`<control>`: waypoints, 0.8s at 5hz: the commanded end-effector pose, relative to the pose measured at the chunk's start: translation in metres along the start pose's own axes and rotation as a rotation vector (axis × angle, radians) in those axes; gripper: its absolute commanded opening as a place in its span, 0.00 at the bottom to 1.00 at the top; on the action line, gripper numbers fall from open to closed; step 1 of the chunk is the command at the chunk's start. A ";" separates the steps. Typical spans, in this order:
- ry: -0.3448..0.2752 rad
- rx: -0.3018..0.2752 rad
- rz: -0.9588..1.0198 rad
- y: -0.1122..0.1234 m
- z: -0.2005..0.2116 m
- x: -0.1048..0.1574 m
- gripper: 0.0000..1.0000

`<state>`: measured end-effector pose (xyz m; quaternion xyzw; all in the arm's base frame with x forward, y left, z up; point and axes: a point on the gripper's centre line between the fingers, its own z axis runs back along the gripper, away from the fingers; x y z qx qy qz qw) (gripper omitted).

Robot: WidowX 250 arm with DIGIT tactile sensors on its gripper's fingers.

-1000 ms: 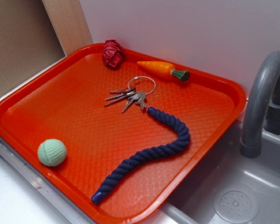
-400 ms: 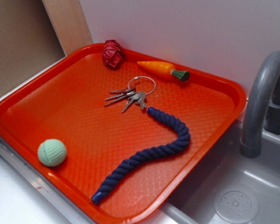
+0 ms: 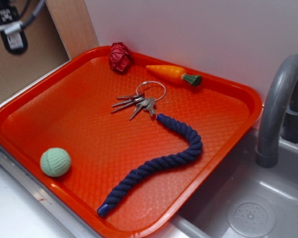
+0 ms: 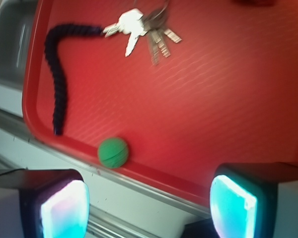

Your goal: Grab the green ball.

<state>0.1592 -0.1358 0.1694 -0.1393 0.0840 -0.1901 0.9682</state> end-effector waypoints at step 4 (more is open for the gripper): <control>0.381 0.054 0.058 -0.046 -0.138 -0.013 1.00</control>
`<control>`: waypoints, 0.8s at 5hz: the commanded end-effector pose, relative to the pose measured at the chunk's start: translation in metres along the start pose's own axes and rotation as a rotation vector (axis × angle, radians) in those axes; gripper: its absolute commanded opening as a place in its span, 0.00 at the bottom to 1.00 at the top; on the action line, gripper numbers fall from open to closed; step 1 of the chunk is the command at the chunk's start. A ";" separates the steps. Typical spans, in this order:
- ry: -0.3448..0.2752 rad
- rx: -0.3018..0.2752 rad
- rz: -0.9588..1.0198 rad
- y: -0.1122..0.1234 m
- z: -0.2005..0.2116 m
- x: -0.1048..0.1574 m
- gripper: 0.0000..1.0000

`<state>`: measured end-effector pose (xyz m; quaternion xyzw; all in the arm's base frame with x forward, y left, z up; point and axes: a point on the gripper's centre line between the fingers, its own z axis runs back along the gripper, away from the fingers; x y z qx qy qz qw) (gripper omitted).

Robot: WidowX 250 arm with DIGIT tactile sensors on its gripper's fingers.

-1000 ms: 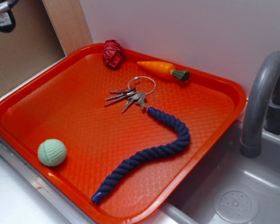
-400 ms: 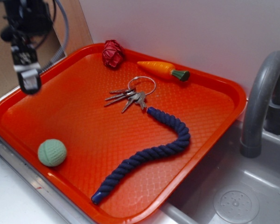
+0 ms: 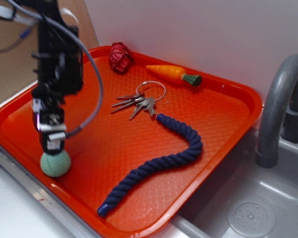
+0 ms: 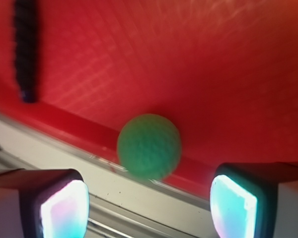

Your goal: Grab the green ball.

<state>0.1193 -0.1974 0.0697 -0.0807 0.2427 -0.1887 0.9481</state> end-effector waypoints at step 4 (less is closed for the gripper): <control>-0.019 0.116 0.026 0.002 -0.021 -0.014 0.00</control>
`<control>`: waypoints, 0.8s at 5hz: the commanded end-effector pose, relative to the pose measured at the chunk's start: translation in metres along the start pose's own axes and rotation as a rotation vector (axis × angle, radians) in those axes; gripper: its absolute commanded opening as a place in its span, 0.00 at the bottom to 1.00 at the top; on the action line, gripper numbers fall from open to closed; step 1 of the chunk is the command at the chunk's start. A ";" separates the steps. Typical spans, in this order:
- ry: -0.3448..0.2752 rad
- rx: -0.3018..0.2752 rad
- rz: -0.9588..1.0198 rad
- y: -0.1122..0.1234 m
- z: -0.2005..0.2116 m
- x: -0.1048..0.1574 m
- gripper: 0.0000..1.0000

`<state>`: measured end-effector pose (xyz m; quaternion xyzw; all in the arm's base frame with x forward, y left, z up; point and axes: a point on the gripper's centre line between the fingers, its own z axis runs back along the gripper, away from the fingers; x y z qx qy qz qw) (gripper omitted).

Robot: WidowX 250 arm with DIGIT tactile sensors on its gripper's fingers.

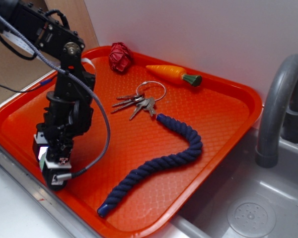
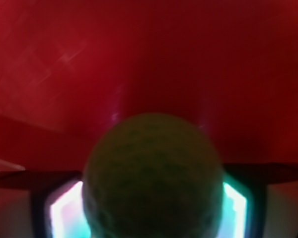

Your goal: Grab the green ball.

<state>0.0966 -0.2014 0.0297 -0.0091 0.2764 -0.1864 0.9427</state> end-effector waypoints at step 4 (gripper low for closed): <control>-0.575 0.008 0.057 0.089 0.154 -0.097 0.00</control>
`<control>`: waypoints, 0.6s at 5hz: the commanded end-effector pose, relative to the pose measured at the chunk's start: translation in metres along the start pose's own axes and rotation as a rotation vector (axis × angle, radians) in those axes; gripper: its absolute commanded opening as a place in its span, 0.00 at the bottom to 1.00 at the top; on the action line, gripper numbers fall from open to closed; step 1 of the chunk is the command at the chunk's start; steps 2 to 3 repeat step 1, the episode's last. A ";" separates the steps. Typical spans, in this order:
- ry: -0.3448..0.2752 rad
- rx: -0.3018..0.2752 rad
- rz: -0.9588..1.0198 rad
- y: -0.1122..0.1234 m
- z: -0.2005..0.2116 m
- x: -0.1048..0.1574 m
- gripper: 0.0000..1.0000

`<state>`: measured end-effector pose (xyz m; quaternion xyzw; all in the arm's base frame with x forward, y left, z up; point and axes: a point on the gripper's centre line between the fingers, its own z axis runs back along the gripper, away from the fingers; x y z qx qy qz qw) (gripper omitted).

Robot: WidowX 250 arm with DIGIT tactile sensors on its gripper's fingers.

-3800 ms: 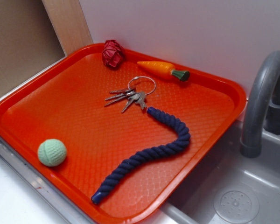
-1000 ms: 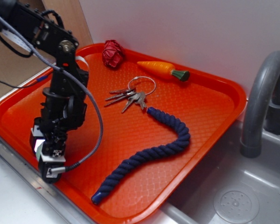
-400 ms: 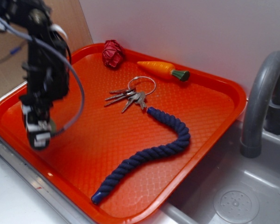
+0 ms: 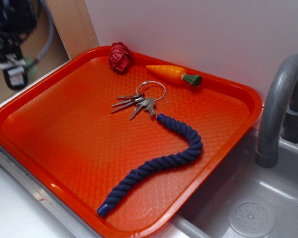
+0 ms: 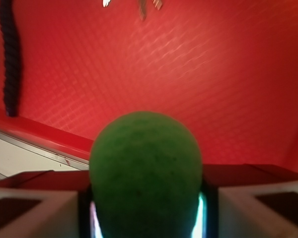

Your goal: Grab the green ball.

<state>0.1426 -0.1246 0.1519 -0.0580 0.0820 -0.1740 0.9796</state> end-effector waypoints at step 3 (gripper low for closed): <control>-0.270 0.074 0.057 0.028 0.071 -0.040 0.00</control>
